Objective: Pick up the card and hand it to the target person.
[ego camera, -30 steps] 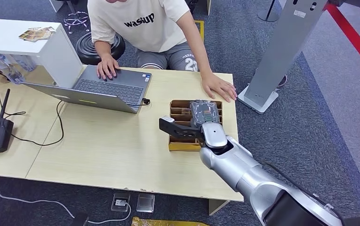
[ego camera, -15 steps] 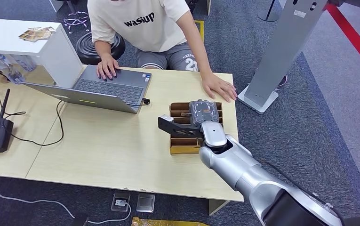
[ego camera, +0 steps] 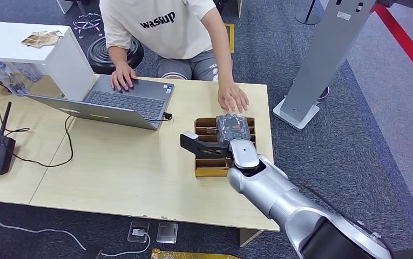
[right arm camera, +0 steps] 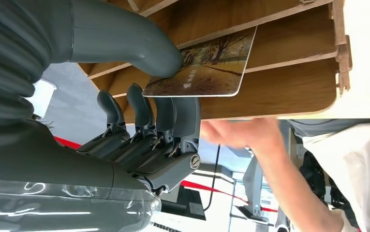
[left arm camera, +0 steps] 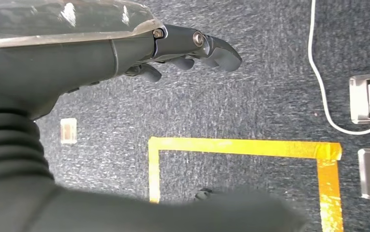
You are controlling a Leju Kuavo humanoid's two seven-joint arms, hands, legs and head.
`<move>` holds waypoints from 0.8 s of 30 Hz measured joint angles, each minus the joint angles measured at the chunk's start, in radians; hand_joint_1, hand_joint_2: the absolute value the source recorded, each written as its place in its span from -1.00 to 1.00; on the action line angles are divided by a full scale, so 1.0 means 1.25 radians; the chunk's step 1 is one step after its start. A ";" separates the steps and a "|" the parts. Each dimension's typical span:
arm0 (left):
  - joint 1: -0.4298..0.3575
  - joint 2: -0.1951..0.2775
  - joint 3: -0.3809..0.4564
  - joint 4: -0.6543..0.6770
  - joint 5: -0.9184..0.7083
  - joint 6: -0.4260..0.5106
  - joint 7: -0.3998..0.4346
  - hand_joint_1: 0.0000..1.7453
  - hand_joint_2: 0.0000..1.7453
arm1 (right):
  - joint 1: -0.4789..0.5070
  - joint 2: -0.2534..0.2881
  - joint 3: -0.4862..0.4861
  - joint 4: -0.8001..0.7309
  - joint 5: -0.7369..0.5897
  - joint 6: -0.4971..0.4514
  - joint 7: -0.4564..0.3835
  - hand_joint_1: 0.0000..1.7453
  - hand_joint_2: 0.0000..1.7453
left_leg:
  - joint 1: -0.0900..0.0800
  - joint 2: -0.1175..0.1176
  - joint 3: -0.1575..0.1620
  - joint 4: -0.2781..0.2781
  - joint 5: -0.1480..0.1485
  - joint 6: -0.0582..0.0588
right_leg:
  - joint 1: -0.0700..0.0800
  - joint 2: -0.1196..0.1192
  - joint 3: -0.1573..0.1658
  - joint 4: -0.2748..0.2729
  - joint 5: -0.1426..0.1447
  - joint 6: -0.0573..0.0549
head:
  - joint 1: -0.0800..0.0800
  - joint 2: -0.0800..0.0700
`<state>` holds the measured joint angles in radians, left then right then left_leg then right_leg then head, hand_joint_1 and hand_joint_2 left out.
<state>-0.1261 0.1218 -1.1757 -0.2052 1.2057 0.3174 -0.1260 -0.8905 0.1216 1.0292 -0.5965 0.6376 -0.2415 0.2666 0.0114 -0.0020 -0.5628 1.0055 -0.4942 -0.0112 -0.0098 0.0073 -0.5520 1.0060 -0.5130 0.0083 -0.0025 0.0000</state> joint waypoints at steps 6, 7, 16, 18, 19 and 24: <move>0.001 0.002 0.000 0.000 0.007 0.012 0.000 -1.00 1.00 | -0.001 0.002 -0.001 0.000 -0.012 -0.011 -0.010 0.58 1.00 | 0.000 0.000 0.000 0.000 0.000 0.000 | 0.000 0.000 0.000 0.000 0.000 0.000 | 0.000 0.000; 0.001 0.002 0.000 0.000 0.008 0.013 0.000 -1.00 1.00 | -0.001 0.002 -0.001 -0.001 -0.016 -0.015 -0.011 0.58 1.00 | 0.000 0.000 0.000 0.000 0.000 0.000 | 0.000 0.000 0.000 0.000 0.000 0.000 | 0.000 0.000; 0.008 0.004 0.000 0.000 0.022 0.016 0.005 -1.00 1.00 | -0.012 -0.021 -0.021 -0.100 -0.027 -0.035 0.023 0.58 1.00 | 0.000 0.000 0.000 0.000 0.000 0.000 | 0.000 0.000 0.000 0.000 0.000 0.000 | 0.000 0.000; 0.010 0.005 0.000 0.000 0.025 0.018 0.005 -1.00 1.00 | -0.014 -0.033 -0.030 -0.144 -0.025 -0.036 0.038 0.58 1.00 | 0.000 0.000 0.000 0.000 0.000 0.000 | 0.000 0.000 0.000 0.000 0.000 0.000 | 0.000 0.000; 0.010 0.006 0.000 0.000 0.026 0.019 0.006 -1.00 1.00 | -0.014 -0.039 -0.034 -0.165 -0.023 -0.036 0.043 0.58 1.00 | 0.000 0.000 0.000 0.000 0.000 0.000 | 0.000 0.000 0.000 0.000 0.000 0.000 | 0.000 0.000; 0.011 0.007 0.000 0.000 0.029 0.020 0.006 -1.00 1.00 | -0.012 -0.066 -0.054 -0.271 -0.002 -0.038 0.060 0.58 1.00 | 0.000 0.000 0.001 0.000 0.000 0.000 | 0.000 0.000 0.000 0.000 0.000 0.000 | 0.000 0.000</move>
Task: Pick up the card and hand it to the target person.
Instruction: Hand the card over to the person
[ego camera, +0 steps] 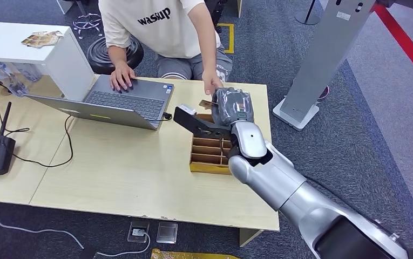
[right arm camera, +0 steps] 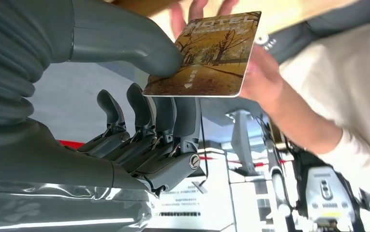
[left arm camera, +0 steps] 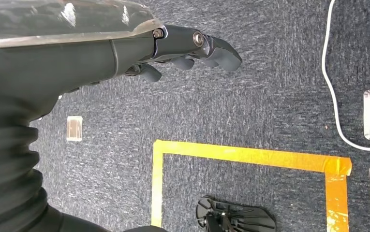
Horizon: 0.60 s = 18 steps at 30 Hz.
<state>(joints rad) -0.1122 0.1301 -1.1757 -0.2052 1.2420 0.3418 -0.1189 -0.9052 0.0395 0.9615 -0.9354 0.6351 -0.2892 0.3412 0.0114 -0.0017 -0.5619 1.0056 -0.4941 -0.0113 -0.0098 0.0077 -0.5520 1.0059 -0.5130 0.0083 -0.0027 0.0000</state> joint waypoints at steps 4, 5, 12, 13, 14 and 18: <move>0.000 0.000 0.000 0.000 0.001 -0.001 -0.002 -1.00 1.00 | 0.009 -0.013 -0.010 -0.055 0.017 -0.017 -0.004 0.58 1.00 | 0.000 0.000 0.000 0.000 0.000 0.000 | 0.000 0.000 0.000 0.000 0.000 0.000 | -0.001 0.000; 0.001 0.000 0.000 0.000 0.001 -0.001 -0.003 -1.00 1.00 | 0.015 -0.018 -0.014 -0.071 0.025 -0.033 -0.013 0.58 1.00 | 0.000 0.000 0.000 0.000 0.000 0.000 | 0.000 0.000 0.000 0.000 0.000 0.000 | 0.000 0.000; 0.001 0.000 0.000 0.000 -0.006 -0.018 -0.009 -1.00 1.00 | 0.061 -0.034 -0.049 -0.108 0.061 -0.217 -0.180 0.58 1.00 | 0.000 0.000 0.000 0.000 0.000 0.000 | 0.000 0.000 0.000 0.000 0.000 0.000 | 0.001 0.000; 0.001 0.000 0.000 0.000 -0.007 -0.022 -0.008 -1.00 1.00 | 0.067 -0.035 -0.054 -0.107 0.061 -0.239 -0.207 0.58 1.00 | 0.000 0.000 0.000 0.000 0.000 0.000 | 0.000 0.000 0.000 0.000 0.000 0.000 | 0.001 0.000; 0.001 0.000 0.000 0.000 -0.008 -0.025 -0.008 -1.00 1.00 | 0.072 -0.037 -0.058 -0.106 0.061 -0.257 -0.230 0.58 1.00 | 0.000 0.000 0.000 0.000 0.000 0.000 | 0.000 0.000 0.000 0.000 0.000 0.000 | 0.000 0.000; 0.001 -0.001 0.000 0.000 -0.008 -0.040 -0.008 -1.00 1.00 | 0.091 -0.039 -0.071 -0.096 0.078 -0.307 -0.288 0.58 1.00 | 0.000 0.000 0.000 0.000 0.000 0.000 | 0.000 0.000 0.000 0.000 0.000 0.000 | 0.000 0.000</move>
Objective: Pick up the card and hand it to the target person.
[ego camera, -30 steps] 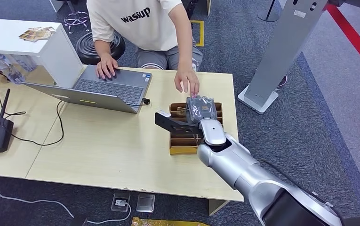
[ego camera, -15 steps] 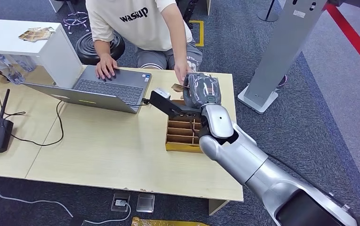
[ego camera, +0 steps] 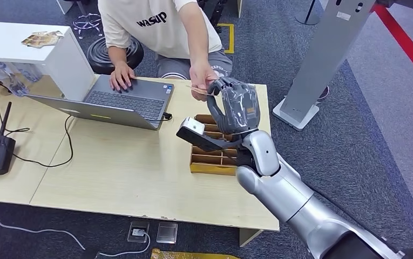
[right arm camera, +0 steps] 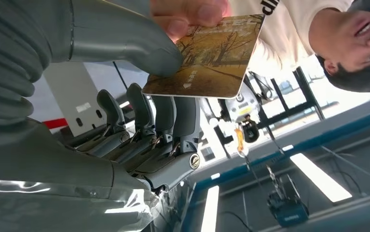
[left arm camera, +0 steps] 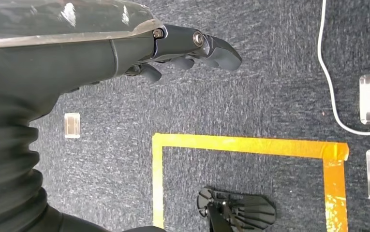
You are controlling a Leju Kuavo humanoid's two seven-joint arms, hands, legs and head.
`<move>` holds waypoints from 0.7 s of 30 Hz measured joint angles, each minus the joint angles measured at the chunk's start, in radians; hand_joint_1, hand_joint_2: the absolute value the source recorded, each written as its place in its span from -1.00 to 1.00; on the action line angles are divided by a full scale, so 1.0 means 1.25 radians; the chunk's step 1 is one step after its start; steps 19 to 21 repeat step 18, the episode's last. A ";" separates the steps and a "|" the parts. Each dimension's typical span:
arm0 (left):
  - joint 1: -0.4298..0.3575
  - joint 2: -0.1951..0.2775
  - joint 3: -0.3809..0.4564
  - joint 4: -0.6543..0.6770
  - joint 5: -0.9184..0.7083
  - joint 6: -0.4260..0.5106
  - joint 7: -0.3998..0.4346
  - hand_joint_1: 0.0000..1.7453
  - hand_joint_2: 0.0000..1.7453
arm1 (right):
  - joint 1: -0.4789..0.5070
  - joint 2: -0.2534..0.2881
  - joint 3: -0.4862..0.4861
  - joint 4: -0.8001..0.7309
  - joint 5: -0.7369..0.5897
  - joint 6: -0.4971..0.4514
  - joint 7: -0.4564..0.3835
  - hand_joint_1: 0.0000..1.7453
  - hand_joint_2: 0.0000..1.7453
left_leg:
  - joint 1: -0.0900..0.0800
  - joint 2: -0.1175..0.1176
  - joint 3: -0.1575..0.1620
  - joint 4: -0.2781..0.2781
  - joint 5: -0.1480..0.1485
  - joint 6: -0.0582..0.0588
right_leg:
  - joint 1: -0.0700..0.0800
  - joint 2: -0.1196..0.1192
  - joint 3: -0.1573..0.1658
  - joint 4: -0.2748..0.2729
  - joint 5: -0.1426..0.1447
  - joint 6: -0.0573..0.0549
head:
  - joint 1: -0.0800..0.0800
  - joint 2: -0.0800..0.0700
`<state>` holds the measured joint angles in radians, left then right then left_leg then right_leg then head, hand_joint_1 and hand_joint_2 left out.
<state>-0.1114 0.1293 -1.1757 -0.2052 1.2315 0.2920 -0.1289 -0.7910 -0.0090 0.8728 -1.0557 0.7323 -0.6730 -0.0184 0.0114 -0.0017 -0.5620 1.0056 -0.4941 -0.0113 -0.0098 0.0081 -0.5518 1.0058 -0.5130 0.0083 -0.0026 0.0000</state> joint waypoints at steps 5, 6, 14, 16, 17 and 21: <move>0.000 0.000 0.000 0.000 0.000 -0.007 0.000 -1.00 1.00 | 0.025 0.000 -0.015 0.014 0.023 -0.010 -0.028 0.58 1.00 | 0.000 0.000 0.000 0.000 0.000 0.000 | 0.000 0.000 0.000 0.000 0.000 0.000 | 0.000 0.000; 0.000 0.000 0.000 0.000 0.000 -0.009 -0.001 -1.00 1.00 | 0.029 0.000 -0.018 0.017 0.025 -0.010 -0.032 0.58 1.00 | 0.000 0.000 0.000 0.000 0.000 0.000 | 0.000 0.000 0.000 0.000 0.000 0.000 | 0.000 0.000; -0.001 0.000 0.000 0.000 0.001 -0.019 -0.011 -1.00 0.50 | 0.054 0.001 -0.034 0.035 0.027 -0.009 -0.041 -1.00 1.00 | 0.000 0.000 0.000 0.000 0.000 0.000 | 0.000 0.000 0.000 0.000 0.000 0.000 | 0.001 0.000; -0.001 0.000 0.000 0.000 0.001 -0.020 -0.014 -1.00 -0.50 | 0.058 0.001 -0.035 0.038 0.024 -0.009 -0.039 -1.00 1.00 | 0.000 0.000 0.000 0.000 0.000 0.000 | 0.000 0.000 0.000 0.000 0.000 0.000 | 0.000 0.000; -0.001 0.000 0.000 0.000 0.001 -0.019 -0.017 -1.00 -1.00 | 0.061 0.001 -0.035 0.039 0.020 -0.009 -0.038 -1.00 1.00 | 0.000 0.000 0.000 0.000 0.000 0.000 | 0.000 0.000 0.000 0.000 0.000 0.000 | 0.000 0.000; -0.001 0.000 0.000 0.000 0.001 -0.019 -0.019 -1.00 -1.00 | 0.062 0.001 -0.035 0.039 0.018 -0.009 -0.038 -1.00 1.00 | 0.000 0.000 0.000 0.000 0.000 0.000 | 0.000 0.000 0.000 0.000 0.000 0.000 | 0.000 0.000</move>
